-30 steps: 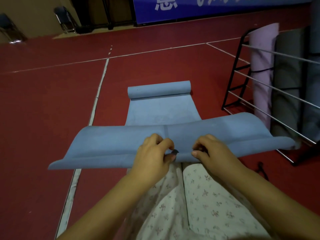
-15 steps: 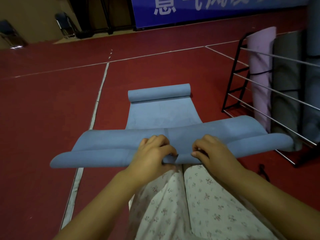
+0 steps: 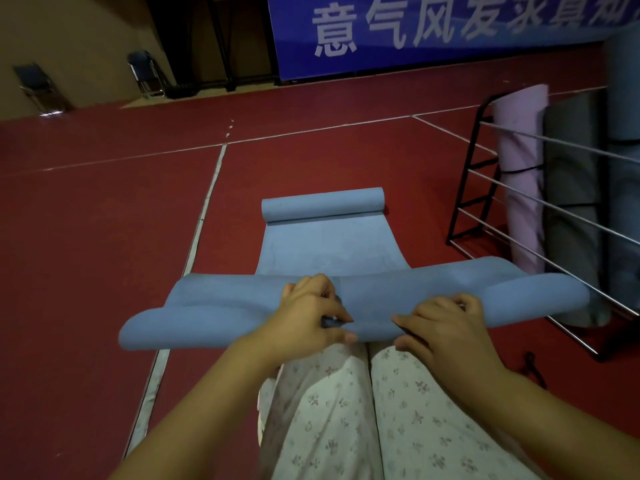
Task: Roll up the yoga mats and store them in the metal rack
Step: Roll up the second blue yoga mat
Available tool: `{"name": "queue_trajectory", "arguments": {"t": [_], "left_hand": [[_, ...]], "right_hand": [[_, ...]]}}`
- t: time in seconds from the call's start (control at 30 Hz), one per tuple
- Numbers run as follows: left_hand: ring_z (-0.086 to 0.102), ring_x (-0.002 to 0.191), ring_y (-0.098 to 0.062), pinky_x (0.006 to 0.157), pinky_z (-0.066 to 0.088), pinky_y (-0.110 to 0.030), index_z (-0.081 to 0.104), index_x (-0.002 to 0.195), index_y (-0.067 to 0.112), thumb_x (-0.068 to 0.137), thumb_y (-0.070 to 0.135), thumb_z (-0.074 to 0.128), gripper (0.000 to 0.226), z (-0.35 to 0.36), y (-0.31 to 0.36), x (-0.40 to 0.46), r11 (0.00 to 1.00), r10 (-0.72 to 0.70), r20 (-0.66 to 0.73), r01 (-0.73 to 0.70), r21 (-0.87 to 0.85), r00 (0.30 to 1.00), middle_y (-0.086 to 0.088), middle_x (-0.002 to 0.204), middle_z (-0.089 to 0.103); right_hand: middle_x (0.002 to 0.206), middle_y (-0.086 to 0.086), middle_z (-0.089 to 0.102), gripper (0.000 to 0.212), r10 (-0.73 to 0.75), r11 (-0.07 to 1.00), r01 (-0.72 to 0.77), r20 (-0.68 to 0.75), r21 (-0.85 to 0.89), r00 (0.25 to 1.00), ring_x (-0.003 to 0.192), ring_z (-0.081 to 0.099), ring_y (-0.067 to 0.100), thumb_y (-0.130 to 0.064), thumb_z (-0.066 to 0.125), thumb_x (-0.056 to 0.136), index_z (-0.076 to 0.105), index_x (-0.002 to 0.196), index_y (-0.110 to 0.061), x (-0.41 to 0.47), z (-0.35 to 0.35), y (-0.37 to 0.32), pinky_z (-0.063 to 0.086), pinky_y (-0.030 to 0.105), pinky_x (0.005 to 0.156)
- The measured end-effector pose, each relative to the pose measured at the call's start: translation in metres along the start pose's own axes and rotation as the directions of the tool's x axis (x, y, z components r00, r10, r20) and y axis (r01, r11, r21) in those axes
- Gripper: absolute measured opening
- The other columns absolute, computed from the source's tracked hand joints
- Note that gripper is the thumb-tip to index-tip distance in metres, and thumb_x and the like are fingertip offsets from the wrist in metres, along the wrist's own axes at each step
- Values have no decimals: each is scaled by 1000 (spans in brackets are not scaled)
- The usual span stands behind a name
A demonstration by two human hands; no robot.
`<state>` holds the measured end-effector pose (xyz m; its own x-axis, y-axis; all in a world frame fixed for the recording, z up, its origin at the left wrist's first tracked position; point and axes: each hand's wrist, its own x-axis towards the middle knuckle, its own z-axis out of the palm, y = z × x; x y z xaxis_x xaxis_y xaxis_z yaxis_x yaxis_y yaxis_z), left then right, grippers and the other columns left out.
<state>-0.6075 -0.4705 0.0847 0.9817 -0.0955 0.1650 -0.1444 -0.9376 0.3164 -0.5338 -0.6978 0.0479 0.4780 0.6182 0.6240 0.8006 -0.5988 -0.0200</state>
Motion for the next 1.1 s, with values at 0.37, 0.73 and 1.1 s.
{"name": "queue_trajectory", "arguments": {"t": [0.37, 0.73, 1.1], "left_hand": [[64, 64, -17, 61, 48, -21, 72, 90, 20, 69, 47, 53, 40, -3, 3, -9, 964, 163, -155, -123, 238, 974, 4, 72, 63], [56, 47, -16, 37, 38, -21, 66, 65, 24, 61, 29, 53, 15, 3, 8, -20, 970, 9, -203, 41, 241, 979, 4, 58, 58], [61, 105, -17, 85, 45, -29, 46, 123, 22, 90, 34, 59, 38, -10, -7, -9, 987, -162, -146, 163, -8, 976, 10, 115, 66]], "right_hand": [[61, -12, 58, 18, 125, 976, -143, 114, 164, 986, 59, 52, 13, -42, 63, 72, 60, 71, -24, 14, 0, 3, 32, 23, 60], [93, 9, 61, 31, 208, 978, -203, -97, 59, 973, 91, 46, 23, -38, 50, 79, 71, 85, -16, -11, 22, -6, 32, 48, 91], [89, -13, 64, 18, 234, 866, -354, 340, 353, 911, 88, 55, 6, -39, 72, 80, 68, 94, -30, 27, -1, 26, 42, 23, 74]]}}
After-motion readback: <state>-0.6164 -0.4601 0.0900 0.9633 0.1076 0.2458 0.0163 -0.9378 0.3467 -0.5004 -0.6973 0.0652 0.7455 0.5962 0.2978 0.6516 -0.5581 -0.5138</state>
